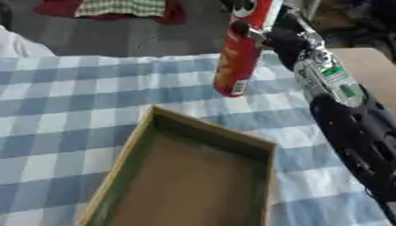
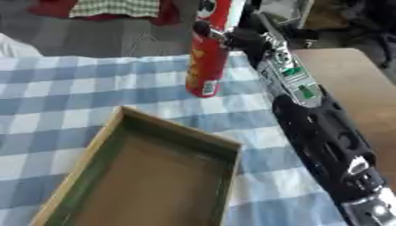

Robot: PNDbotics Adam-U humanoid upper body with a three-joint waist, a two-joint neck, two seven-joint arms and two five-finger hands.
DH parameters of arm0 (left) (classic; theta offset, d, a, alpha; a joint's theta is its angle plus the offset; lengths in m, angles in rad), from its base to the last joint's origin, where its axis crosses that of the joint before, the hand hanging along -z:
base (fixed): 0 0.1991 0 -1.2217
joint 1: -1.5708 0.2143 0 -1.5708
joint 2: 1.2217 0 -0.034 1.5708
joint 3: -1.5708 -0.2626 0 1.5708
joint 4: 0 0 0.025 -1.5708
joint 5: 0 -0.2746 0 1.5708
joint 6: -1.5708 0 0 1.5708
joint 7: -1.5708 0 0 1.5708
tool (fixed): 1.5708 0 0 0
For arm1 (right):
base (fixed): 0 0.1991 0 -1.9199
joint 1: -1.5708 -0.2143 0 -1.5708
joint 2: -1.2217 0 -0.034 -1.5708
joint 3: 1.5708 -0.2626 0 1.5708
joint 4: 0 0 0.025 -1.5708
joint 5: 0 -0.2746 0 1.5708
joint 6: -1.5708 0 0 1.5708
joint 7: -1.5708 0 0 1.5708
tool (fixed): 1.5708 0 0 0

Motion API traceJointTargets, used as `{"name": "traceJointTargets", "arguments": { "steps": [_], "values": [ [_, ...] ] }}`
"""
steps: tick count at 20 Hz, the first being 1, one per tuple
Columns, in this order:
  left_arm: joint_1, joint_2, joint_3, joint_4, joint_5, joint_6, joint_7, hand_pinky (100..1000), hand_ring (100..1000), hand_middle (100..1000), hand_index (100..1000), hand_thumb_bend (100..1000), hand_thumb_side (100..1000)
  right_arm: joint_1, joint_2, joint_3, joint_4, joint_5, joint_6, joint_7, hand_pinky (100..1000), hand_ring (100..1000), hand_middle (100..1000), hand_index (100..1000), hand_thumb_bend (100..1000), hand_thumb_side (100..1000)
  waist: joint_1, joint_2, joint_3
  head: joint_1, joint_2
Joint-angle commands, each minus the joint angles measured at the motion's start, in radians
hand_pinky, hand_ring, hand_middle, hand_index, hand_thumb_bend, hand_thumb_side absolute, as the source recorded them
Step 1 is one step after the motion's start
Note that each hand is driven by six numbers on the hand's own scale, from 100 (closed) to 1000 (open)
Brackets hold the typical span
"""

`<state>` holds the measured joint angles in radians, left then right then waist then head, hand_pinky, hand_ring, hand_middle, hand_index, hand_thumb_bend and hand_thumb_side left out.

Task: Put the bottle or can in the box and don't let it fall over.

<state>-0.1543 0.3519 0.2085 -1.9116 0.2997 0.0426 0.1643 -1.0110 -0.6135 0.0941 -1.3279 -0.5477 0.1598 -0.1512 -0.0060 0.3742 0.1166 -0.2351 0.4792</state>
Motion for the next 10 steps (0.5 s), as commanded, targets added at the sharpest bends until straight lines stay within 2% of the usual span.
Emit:
{"name": "traceJointTargets", "arguments": {
  "steps": [1, 3, 7, 8, 9, 10],
  "values": [
    [0.010, 0.037, 0.017, -0.017, -0.006, -0.001, 0.008, 1000, 1000, 887, 791, 263, 674, -0.013, -0.057, 0.002, -0.114, -0.045, 0.054, -0.061, 793, 332, 256, 125, 234, 100, -0.003, -0.050, -0.014, 0.021, 0.028],
    [0.021, 0.045, 0.020, -0.016, -0.007, -0.002, 0.012, 1000, 1000, 887, 791, 264, 672, -0.005, -0.066, 0.006, -0.198, -0.089, 0.101, -0.119, 786, 334, 260, 128, 278, 100, -0.006, -0.073, -0.033, 0.037, 0.050],
    [0.041, 0.062, 0.020, -0.011, -0.006, -0.001, 0.014, 1000, 1000, 887, 791, 263, 668, 0.016, -0.075, 0.018, -0.373, -0.174, 0.202, -0.248, 779, 336, 262, 129, 297, 100, -0.014, -0.124, -0.063, 0.050, 0.098],
    [0.046, 0.066, 0.020, -0.010, -0.005, -0.001, 0.014, 1000, 1000, 886, 791, 263, 667, 0.025, -0.073, 0.022, -0.412, -0.194, 0.230, -0.275, 774, 338, 264, 130, 443, 100, -0.016, -0.139, -0.069, 0.051, 0.111],
    [0.051, 0.069, 0.020, -0.008, -0.004, 0.000, 0.015, 1000, 1000, 886, 791, 265, 667, 0.034, -0.068, 0.024, -0.446, -0.214, 0.254, -0.302, 774, 338, 265, 131, 317, 100, -0.018, -0.153, -0.075, 0.053, 0.123],
    [0.057, 0.072, 0.019, -0.006, -0.003, 0.000, 0.014, 1000, 1000, 886, 791, 269, 667, 0.046, -0.059, 0.024, -0.477, -0.234, 0.274, -0.329, 773, 338, 265, 131, 335, 100, -0.021, -0.168, -0.080, 0.055, 0.135]
  ]
}}
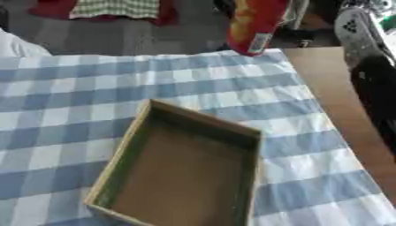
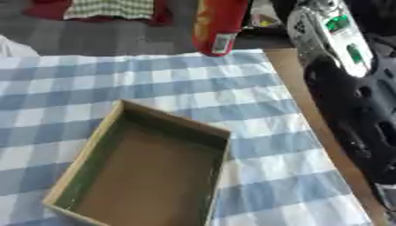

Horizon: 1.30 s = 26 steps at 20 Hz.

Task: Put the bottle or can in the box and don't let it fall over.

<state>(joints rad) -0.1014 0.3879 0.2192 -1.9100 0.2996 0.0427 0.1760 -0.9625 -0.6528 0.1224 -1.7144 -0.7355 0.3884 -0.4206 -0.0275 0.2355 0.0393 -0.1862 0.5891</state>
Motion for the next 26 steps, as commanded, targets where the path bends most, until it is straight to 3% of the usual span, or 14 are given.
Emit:
{"name": "traceJointTargets", "arguments": {
  "steps": [1, 4, 8, 18, 26],
  "values": [
    [0.009, 0.039, 0.008, -0.006, -0.002, 0.000, 0.002, 1000, 1000, 886, 791, 269, 665, 0.008, -0.012, -0.005, -0.119, -0.064, 0.061, -0.086, 773, 339, 265, 131, 344, 100, -0.001, -0.040, -0.006, 0.006, 0.034],
    [0.025, 0.047, 0.007, -0.001, -0.004, 0.001, -0.001, 1000, 1000, 886, 791, 270, 662, 0.052, 0.023, 0.003, -0.198, -0.122, 0.085, -0.149, 766, 348, 273, 128, 377, 100, -0.005, -0.073, -0.016, 0.006, 0.065],
    [0.034, 0.049, 0.007, 0.003, 0.000, 0.001, 0.002, 1000, 1000, 886, 792, 269, 661, 0.120, 0.069, 0.032, -0.277, -0.149, 0.100, -0.183, 768, 351, 274, 132, 363, 100, -0.007, -0.092, -0.020, 0.001, 0.081],
    [0.030, 0.041, 0.004, 0.003, -0.001, 0.002, -0.002, 1000, 1000, 886, 791, 269, 663, 0.228, 0.205, 0.161, -0.286, 0.007, 0.128, -0.085, 769, 355, 275, 126, 192, 100, -0.006, -0.080, -0.012, -0.022, 0.071],
    [0.024, 0.032, 0.003, 0.002, -0.001, 0.002, -0.003, 1000, 1000, 886, 791, 268, 663, 0.272, 0.279, 0.218, -0.286, 0.059, 0.154, -0.065, 768, 353, 274, 127, 230, 100, -0.002, -0.067, -0.001, -0.035, 0.055]
  ]
}}
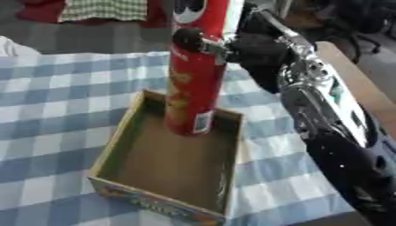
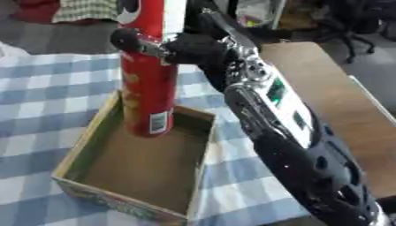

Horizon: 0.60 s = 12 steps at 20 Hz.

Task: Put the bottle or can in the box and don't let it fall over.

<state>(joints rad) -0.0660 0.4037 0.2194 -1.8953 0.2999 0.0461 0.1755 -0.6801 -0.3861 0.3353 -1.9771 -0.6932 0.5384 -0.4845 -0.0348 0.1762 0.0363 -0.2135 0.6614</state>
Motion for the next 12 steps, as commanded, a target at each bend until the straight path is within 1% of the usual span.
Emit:
{"name": "traceJointTargets", "arguments": {
  "steps": [1, 4, 6, 8, 12],
  "values": [
    [-0.012, 0.014, 0.003, -0.013, -0.002, -0.001, -0.003, 1000, 1000, 886, 791, 268, 664, -0.007, 0.022, 0.009, -0.023, 0.023, 0.004, -0.005, 767, 354, 274, 127, 238, 100, 0.007, -0.005, 0.004, -0.010, -0.021],
    [-0.015, 0.010, 0.004, -0.013, -0.002, -0.002, -0.002, 1000, 1000, 886, 791, 270, 664, 0.005, 0.045, 0.027, -0.022, 0.054, -0.005, -0.021, 763, 352, 274, 123, 228, 100, 0.012, 0.004, 0.010, -0.016, -0.029],
    [-0.018, 0.006, 0.003, -0.014, -0.001, -0.002, -0.002, 1000, 1000, 886, 791, 270, 664, 0.011, 0.061, 0.043, -0.006, 0.075, -0.016, -0.028, 761, 352, 275, 124, 242, 100, 0.015, 0.009, 0.015, -0.019, -0.034],
    [-0.021, 0.002, 0.002, -0.015, -0.001, -0.002, -0.003, 1000, 1000, 886, 791, 270, 663, 0.015, 0.079, 0.057, 0.026, 0.095, -0.037, -0.035, 760, 353, 277, 126, 251, 100, 0.019, 0.014, 0.020, -0.021, -0.040],
    [-0.022, 0.000, 0.003, -0.015, -0.001, -0.003, -0.002, 1000, 1000, 886, 791, 270, 663, 0.021, 0.094, 0.077, 0.072, 0.138, -0.088, -0.032, 757, 357, 280, 127, 257, 100, 0.021, 0.019, 0.023, -0.024, -0.046]
  ]
}}
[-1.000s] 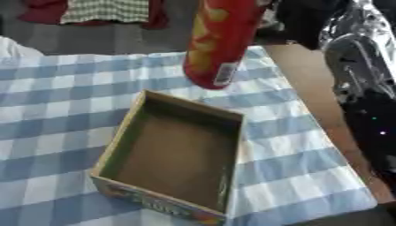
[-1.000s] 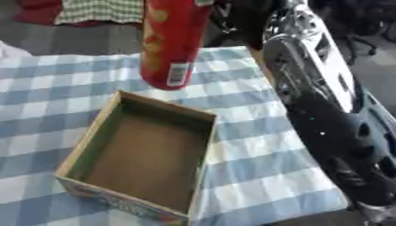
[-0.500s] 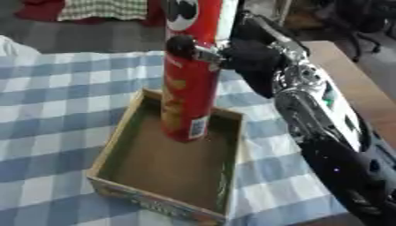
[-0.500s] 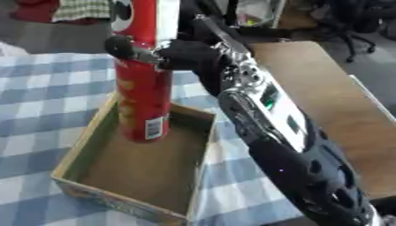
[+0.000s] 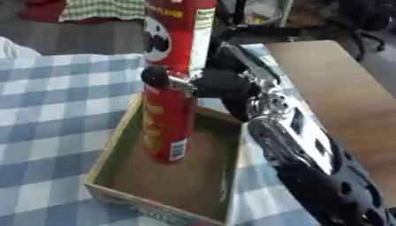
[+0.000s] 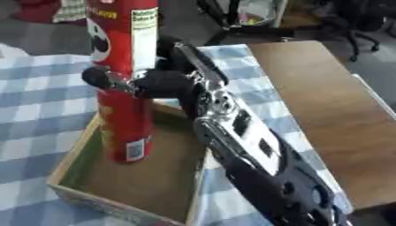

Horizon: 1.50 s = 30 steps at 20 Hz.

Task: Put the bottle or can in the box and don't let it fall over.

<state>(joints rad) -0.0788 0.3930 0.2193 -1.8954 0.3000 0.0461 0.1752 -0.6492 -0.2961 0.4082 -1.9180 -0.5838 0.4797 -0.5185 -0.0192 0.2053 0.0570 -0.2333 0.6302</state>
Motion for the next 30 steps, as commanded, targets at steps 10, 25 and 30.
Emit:
{"name": "traceJointTargets", "arguments": {
  "steps": [10, 25, 30],
  "values": [
    [-0.008, 0.007, 0.004, -0.015, -0.003, -0.002, -0.002, 1000, 1000, 886, 791, 273, 665, 0.012, -0.004, 0.013, 0.067, 0.161, -0.163, 0.110, 834, 702, 555, 402, 508, 100, 0.007, -0.005, 0.001, -0.002, -0.021],
    [-0.001, 0.007, 0.007, -0.015, -0.005, -0.002, 0.000, 1000, 1000, 885, 791, 277, 660, 0.051, -0.036, -0.024, 0.056, 0.471, -0.060, 0.299, 985, 1000, 971, 892, 1000, 541, 0.008, -0.008, -0.006, 0.002, -0.019],
    [0.002, 0.009, 0.009, -0.015, -0.007, -0.003, 0.002, 1000, 1000, 885, 791, 277, 657, 0.060, -0.066, -0.055, 0.008, 0.452, -0.058, 0.288, 981, 1000, 971, 889, 1000, 541, 0.008, -0.010, -0.010, 0.006, -0.017]
  ]
}}
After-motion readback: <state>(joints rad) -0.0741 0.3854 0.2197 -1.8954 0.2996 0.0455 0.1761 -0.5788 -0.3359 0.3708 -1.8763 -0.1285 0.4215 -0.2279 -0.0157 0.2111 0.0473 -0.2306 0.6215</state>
